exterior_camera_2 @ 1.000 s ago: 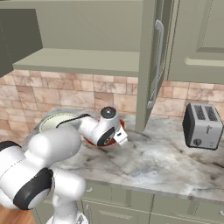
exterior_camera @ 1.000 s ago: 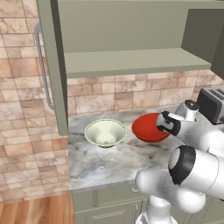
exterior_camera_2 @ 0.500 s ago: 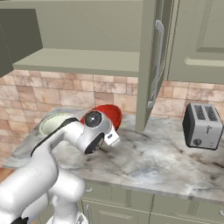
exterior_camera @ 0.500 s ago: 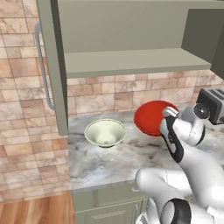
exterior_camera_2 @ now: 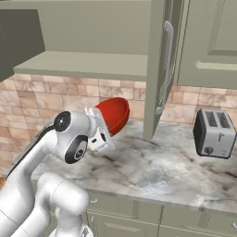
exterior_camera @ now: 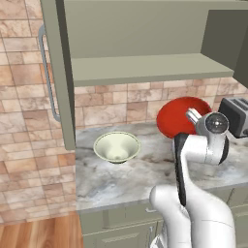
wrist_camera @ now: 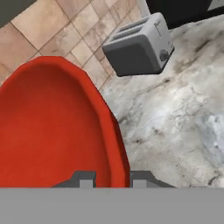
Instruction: Open the cabinet. Pick the bowls from the counter and place them in the cabinet. Then close the cabinet.
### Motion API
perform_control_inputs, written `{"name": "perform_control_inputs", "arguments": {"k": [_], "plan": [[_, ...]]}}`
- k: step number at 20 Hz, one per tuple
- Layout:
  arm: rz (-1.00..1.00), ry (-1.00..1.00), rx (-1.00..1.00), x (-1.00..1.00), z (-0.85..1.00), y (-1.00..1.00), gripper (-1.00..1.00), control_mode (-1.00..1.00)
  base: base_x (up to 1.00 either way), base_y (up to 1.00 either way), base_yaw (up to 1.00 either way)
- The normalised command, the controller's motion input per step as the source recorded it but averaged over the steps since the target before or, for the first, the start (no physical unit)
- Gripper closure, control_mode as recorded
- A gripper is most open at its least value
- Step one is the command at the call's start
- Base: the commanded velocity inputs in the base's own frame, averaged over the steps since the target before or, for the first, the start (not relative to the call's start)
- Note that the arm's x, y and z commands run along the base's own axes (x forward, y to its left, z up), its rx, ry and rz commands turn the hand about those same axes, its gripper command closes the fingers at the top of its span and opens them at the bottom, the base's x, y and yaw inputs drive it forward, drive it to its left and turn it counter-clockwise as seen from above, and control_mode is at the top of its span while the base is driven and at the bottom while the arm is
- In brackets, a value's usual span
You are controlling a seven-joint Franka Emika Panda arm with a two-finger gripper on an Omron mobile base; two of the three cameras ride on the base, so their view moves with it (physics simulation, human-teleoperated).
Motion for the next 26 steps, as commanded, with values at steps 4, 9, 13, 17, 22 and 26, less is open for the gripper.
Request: {"name": "perform_control_inputs", "arguments": {"k": [4, 9, 13, 17, 22, 26], "plan": [[-0.2, 0.0, 0.08, -0.94, 1.0, 0.0, 1.0, -1.0, 0.0, 0.0, 0.0], [-0.03, 0.0, 0.17, -0.82, 0.99, 0.0, 1.0, -1.0, 0.0, 0.0, 0.0], [0.03, 0.0, 0.14, -0.47, 0.81, 0.11, 1.0, -1.0, 0.0, 0.0, 0.0], [0.04, -0.05, 0.02, -0.03, 0.62, 0.11, 1.0, -1.0, 0.0, 0.0, 0.0], [0.0, -0.17, 0.0, 0.1, 0.37, 0.11, 1.0, -1.0, 0.0, 0.0, 0.0], [0.0, -0.19, 0.0, 0.36, 0.16, 0.0, 1.0, -1.0, 0.0, 0.0, 0.0]]}}
